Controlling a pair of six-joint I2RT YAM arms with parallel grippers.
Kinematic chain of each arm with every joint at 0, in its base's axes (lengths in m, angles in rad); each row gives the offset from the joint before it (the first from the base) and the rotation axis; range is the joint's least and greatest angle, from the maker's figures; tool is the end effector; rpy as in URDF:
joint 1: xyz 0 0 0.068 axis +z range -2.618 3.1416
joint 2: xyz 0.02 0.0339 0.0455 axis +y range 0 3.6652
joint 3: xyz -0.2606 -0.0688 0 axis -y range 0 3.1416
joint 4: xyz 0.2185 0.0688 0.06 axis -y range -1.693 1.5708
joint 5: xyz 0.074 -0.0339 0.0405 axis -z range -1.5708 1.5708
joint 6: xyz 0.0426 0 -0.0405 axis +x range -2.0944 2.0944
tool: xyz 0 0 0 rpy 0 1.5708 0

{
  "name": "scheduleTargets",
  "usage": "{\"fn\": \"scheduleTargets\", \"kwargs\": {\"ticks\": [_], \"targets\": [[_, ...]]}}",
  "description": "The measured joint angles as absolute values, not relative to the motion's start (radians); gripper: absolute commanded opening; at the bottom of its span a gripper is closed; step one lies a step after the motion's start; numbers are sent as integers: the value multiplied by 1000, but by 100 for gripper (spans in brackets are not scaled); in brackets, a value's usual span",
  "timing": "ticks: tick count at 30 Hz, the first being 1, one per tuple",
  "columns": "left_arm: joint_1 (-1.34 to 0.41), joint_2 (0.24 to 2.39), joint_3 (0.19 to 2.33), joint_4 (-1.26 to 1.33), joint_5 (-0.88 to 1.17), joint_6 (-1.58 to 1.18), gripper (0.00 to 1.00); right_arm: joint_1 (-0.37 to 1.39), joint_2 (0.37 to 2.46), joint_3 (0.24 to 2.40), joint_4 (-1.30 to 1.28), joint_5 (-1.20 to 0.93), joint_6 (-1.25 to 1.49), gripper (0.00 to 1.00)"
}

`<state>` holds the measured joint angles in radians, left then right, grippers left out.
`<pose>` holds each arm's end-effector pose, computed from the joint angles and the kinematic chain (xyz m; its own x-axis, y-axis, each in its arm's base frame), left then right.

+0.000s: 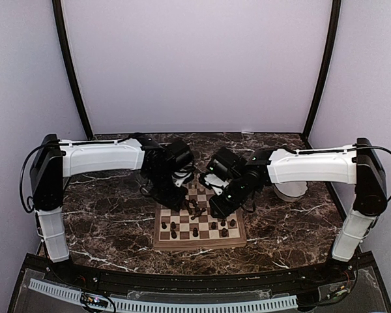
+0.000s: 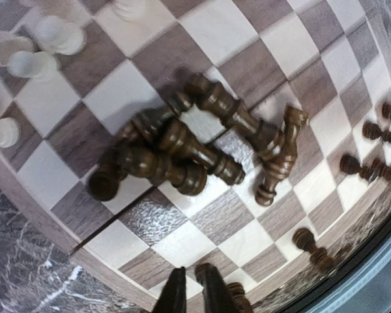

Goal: Set up the chess pieces on the board
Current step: Adjust the pawn at g7, then pick up the rook from the chessboard.

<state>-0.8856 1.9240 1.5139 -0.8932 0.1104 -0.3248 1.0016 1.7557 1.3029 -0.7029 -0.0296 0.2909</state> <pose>0.2275 -0.2857 0.2137 -0.8299 0.5142 -0.2166 0.5520 0.8130 -0.1851 0.1809 0.2851 0.2213 -0.7158 -0.5868 -0.3786 -0.6713 0.7275 0.1416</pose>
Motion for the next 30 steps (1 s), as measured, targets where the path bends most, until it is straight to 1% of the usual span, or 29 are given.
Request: {"fn": "scheduleTargets", "kwargs": {"ticks": [1, 3, 5, 11, 17, 30], "targets": [[-882, 1924, 1530, -894, 102, -320, 28, 1002, 1756, 1303, -702, -30, 291, 35], [-869, 1922, 1562, -894, 79, -326, 33, 1002, 1756, 1303, -702, -30, 292, 35], [-848, 1914, 1571, -891, 65, -333, 34, 1002, 1756, 1303, -702, -30, 294, 35], [-783, 1915, 1581, -897, 60, -355, 34, 1002, 1756, 1303, -702, -29, 294, 35], [-783, 1956, 1634, -894, 69, -363, 34, 1002, 1756, 1303, -702, -29, 294, 35], [-782, 2033, 1681, -891, 70, -347, 28, 1002, 1756, 1300, -702, -28, 298, 35]]}}
